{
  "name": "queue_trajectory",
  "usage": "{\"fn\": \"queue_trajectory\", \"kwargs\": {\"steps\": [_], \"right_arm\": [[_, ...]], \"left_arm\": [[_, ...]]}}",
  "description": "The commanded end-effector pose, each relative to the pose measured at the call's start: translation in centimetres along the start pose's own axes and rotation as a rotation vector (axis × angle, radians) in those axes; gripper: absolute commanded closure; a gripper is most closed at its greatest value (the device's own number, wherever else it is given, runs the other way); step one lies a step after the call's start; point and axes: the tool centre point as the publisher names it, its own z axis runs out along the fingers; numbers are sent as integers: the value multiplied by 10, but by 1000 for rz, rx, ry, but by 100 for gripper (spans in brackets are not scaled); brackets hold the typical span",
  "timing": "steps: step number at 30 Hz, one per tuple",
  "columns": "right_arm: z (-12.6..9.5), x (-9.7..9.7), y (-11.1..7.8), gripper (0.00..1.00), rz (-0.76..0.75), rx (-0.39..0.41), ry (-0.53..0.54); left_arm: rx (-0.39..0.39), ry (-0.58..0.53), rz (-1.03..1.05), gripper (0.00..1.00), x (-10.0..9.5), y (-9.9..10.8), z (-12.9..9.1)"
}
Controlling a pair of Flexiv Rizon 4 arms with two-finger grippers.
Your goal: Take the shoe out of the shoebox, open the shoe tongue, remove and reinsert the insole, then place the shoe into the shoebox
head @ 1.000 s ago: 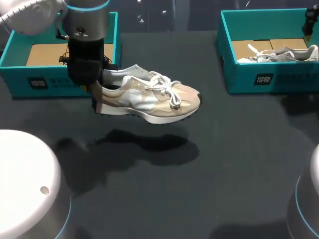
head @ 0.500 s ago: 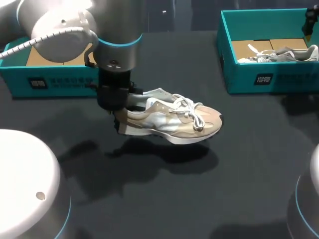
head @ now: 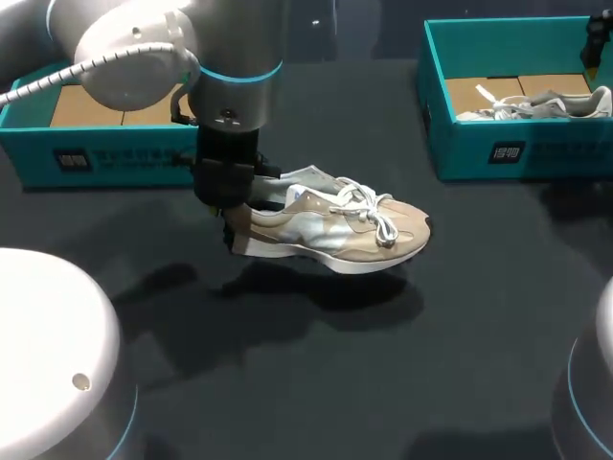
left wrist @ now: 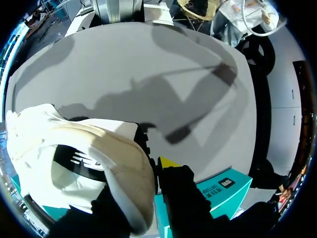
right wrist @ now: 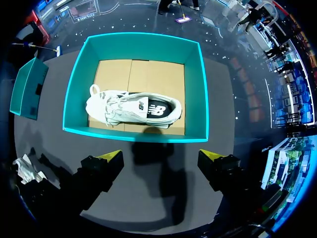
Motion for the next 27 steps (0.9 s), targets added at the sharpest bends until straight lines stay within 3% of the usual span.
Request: {"fn": "queue_trajectory", "kwargs": {"steps": [1, 11, 17, 27], "right_arm": [[0, 0, 0, 0, 0, 0, 0], [0, 0, 0, 0, 0, 0, 0], [0, 0, 0, 0, 0, 0, 0], [0, 0, 0, 0, 0, 0, 0]], "left_arm": [[-8, 6, -11, 100, -3, -3, 0], [-82, 68, -83, 100, -41, -28, 19], [-65, 72, -123, 100, -59, -36, 36], [-55, 73, -161, 100, -67, -34, 58]]}}
